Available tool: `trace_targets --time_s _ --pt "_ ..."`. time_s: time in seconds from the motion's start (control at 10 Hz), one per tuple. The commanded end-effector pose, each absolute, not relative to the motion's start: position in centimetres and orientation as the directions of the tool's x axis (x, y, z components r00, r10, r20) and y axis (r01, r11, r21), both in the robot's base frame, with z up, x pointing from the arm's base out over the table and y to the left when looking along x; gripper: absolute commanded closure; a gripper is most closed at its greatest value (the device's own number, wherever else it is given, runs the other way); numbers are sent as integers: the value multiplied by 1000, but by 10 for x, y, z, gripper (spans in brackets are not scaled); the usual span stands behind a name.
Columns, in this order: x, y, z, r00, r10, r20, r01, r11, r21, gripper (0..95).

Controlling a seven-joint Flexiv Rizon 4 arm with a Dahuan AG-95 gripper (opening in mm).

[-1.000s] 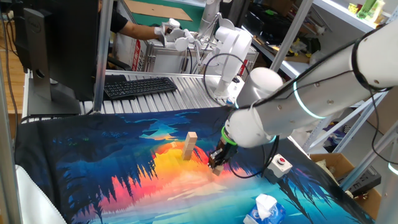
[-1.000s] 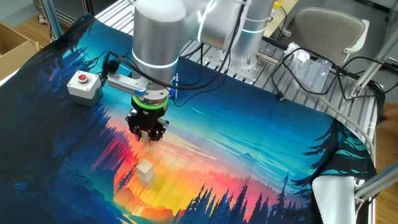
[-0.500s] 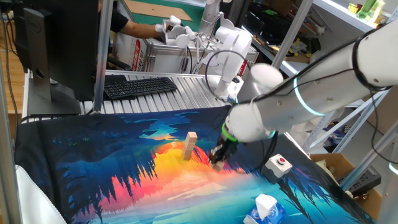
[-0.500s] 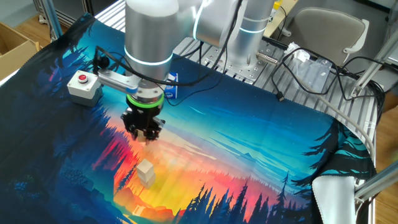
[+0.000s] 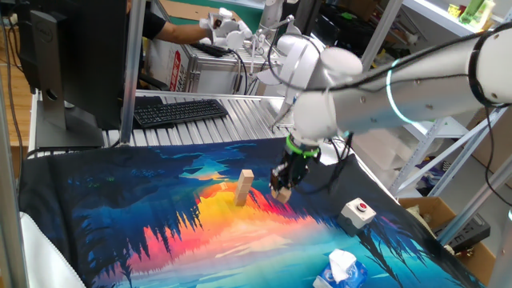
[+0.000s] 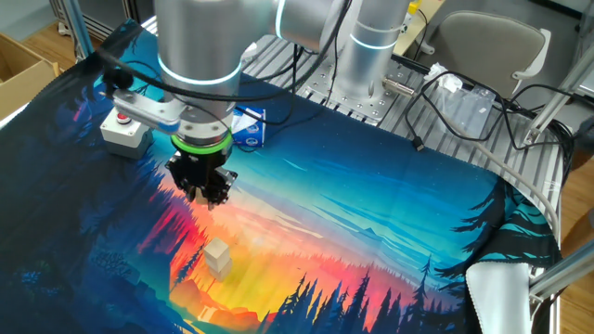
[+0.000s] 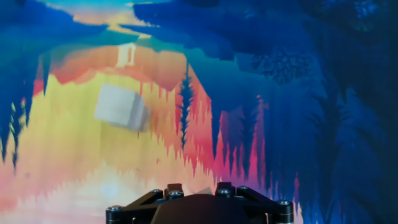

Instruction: Stack the blocks in a vertical line of five

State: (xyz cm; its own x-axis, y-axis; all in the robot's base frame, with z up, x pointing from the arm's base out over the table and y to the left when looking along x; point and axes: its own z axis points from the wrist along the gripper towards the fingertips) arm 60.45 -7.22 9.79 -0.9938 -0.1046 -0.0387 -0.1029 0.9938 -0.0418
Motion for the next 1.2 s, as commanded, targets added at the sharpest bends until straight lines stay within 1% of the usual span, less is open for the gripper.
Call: trace_targets --time_s 0.1,0.7,1.2 --pt "618 -70 125 -1000 -16 -1 -16 999 -40 950" --pt "630 -52 162 -994 90 55 88 995 -47 950" --pt "631 -38 168 -958 278 78 275 960 -44 950"
